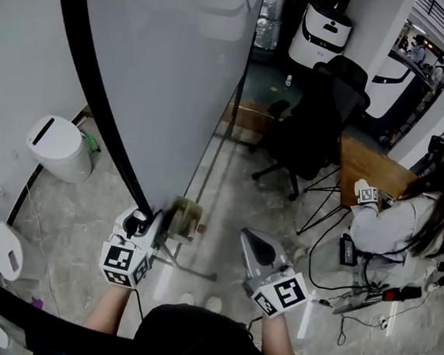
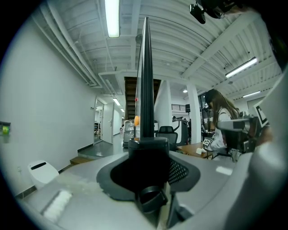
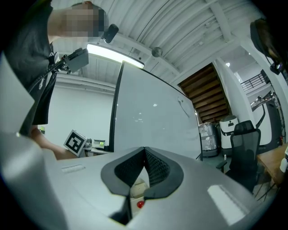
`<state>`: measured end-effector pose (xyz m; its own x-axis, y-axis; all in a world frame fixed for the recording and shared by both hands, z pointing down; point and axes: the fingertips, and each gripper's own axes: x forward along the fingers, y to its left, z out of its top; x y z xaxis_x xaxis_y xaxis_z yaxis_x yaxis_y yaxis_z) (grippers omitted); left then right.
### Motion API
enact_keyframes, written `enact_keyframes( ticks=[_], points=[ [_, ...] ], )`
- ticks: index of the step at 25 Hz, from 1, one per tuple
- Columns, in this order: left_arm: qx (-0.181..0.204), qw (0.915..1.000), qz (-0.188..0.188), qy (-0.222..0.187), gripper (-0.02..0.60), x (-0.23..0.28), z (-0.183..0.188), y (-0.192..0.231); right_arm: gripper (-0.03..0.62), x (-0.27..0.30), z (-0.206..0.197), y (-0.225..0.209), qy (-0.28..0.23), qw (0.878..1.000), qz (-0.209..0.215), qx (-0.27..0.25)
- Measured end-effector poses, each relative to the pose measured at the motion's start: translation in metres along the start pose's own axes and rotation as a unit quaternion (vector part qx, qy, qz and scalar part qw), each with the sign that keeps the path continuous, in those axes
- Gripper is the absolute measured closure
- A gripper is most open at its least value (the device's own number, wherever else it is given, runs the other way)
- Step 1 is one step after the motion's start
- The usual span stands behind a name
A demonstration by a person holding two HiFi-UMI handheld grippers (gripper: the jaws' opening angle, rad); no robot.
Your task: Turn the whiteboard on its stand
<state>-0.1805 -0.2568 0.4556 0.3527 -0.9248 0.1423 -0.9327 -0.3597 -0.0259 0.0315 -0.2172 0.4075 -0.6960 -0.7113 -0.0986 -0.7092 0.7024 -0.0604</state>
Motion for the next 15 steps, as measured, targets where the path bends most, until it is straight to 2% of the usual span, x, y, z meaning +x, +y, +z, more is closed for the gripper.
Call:
enact_keyframes(
  ticks=[15],
  points=[
    [0.002,0.9998,-0.006,-0.021,0.403,0.001,0.005,0.003,0.585,0.017,0.004,0.020,0.001,1.000,0.005,-0.009]
  ],
)
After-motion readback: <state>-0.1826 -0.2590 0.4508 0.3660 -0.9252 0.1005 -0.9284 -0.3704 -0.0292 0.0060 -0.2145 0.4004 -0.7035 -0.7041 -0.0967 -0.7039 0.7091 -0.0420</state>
